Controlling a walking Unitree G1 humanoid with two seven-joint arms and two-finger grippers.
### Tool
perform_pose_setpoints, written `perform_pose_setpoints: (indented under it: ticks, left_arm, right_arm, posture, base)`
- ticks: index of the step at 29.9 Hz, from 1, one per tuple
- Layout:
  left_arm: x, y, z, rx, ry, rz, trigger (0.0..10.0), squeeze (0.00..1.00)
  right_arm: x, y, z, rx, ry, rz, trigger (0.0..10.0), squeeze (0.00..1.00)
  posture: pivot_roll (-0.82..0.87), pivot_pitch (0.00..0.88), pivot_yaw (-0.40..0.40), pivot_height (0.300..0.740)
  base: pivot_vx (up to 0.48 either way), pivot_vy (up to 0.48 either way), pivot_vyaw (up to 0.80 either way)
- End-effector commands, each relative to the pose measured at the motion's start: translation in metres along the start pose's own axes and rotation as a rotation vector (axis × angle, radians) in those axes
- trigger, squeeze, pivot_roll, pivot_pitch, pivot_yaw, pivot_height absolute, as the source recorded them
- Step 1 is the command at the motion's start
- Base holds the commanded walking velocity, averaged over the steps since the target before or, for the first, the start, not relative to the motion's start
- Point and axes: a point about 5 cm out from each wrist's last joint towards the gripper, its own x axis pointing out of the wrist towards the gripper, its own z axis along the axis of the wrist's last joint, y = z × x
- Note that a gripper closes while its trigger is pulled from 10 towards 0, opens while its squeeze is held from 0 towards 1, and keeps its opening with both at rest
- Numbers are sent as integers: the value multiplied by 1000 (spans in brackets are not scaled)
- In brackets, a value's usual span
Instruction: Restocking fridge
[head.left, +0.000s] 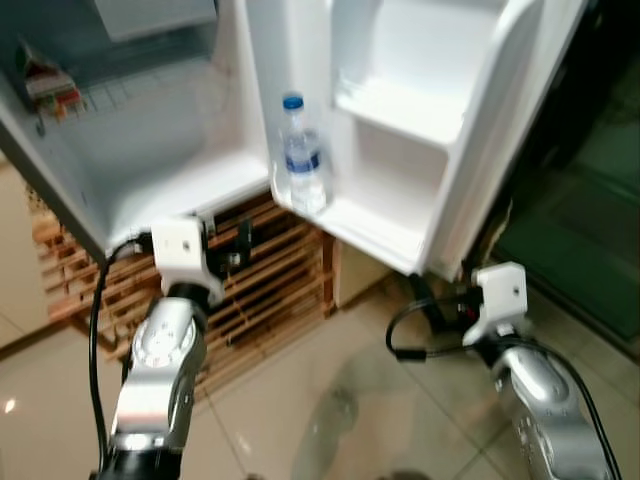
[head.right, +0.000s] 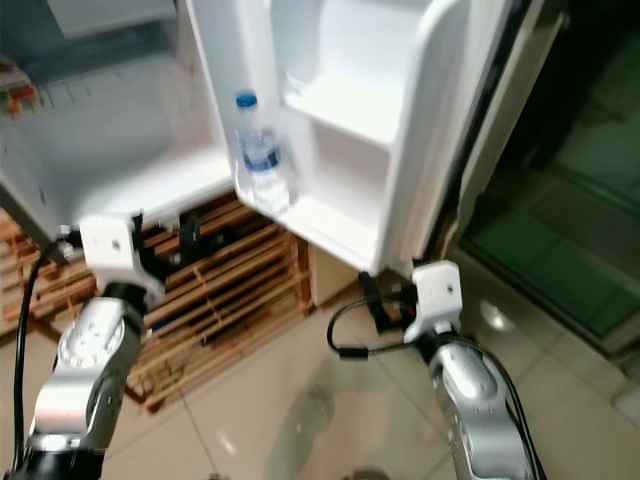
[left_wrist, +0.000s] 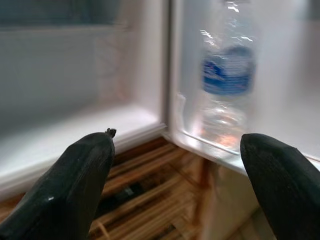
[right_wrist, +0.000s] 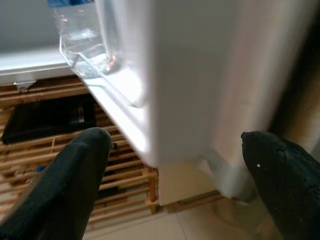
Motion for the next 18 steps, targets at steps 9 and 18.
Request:
perform_pose_setpoints:
  ticks: [9, 18]
  left_arm:
    - [2, 9, -19, -10, 140, 42, 10000, 0]
    - [3, 25, -65, -67, 482, 122, 10000, 0]
  right_arm:
    - [-24, 9, -43, -8, 280, 206, 10000, 0]
    - [-38, -48, -78, -166, 543, -41, 10000, 0]
  posture:
    - [-202, 66, 58, 740]
    - [-208, 69, 61, 740]
  base:
    - [0, 0, 456]
    - [0, 0, 0]
